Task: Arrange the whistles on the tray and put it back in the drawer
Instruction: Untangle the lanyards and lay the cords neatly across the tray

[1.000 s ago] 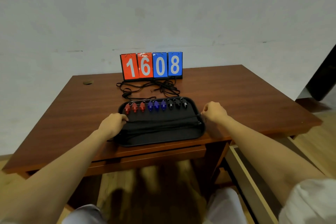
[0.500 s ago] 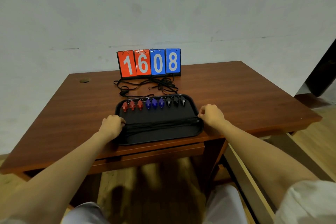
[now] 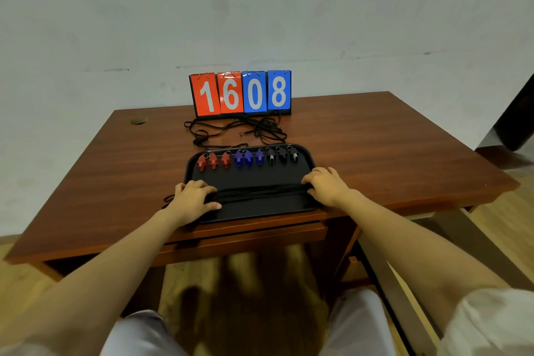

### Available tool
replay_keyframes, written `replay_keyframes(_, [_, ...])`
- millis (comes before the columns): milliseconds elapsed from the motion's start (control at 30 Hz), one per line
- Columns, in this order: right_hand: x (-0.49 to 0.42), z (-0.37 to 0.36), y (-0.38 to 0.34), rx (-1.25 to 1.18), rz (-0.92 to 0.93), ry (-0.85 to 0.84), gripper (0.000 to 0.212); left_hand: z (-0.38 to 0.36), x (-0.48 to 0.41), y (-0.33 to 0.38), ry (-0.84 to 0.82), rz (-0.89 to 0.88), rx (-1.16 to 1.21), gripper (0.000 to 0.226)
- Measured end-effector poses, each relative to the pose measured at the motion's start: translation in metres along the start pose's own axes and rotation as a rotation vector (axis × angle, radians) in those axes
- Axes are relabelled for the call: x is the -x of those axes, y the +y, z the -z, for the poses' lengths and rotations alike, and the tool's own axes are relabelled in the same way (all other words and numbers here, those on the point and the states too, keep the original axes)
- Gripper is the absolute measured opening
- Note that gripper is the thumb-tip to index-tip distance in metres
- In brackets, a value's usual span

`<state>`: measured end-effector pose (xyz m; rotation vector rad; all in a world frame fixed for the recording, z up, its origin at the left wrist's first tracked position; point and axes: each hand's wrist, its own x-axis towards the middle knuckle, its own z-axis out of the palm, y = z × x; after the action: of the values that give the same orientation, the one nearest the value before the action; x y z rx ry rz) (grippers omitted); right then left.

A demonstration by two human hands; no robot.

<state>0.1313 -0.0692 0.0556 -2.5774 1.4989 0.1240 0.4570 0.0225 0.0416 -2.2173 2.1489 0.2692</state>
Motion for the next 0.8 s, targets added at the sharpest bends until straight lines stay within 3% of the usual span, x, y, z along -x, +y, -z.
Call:
replay_keyframes(233, [-0.005, 0.001, -0.002, -0.012, 0.038, 0.043, 0.039, 0.004, -0.003, 0.003, 0.032, -0.004, 0.058, 0.052])
replay_keyframes(433, [-0.029, 0.02, -0.023, -0.066, 0.121, 0.141, 0.041, 0.015, -0.024, 0.019, 0.071, -0.062, 0.254, 0.055])
replay_keyframes(633, [-0.081, 0.052, -0.035, -0.206, 0.075, 0.204, 0.035, 0.049, -0.08, 0.036, 0.185, -0.044, 0.34, 0.03])
replay_keyframes(800, [-0.151, 0.072, -0.041, -0.211, 0.091, 0.167, 0.033, 0.074, -0.142, 0.039, 0.161, 0.018, 0.282, 0.028])
